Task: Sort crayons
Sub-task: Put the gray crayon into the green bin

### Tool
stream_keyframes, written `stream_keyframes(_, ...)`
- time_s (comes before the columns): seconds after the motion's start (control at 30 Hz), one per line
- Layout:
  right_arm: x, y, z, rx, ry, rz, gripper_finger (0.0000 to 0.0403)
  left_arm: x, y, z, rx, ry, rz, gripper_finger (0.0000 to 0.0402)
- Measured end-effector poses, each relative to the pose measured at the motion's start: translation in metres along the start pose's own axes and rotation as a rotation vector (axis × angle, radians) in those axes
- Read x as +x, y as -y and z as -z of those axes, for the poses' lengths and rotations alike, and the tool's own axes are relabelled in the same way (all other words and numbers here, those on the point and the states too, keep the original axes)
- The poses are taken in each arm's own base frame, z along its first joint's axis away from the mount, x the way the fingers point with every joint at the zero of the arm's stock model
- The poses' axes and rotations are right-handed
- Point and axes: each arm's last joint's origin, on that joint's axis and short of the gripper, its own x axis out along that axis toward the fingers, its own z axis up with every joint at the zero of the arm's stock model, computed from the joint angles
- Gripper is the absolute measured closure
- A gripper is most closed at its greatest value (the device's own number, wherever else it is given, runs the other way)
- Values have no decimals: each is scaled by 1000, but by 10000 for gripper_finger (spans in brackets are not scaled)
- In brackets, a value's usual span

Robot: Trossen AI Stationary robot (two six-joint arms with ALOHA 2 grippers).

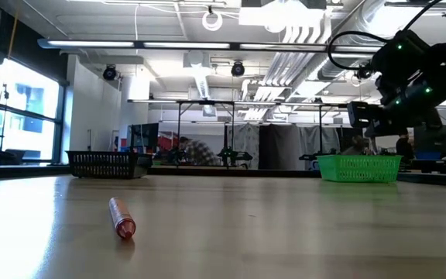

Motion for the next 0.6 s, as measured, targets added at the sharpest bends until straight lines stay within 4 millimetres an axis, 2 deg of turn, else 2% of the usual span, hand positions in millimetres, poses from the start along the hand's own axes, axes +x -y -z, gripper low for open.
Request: stream_keyframes(0.6,0,-2,2,-2,-53,-70,398,0,0,0,0,0,0,358)
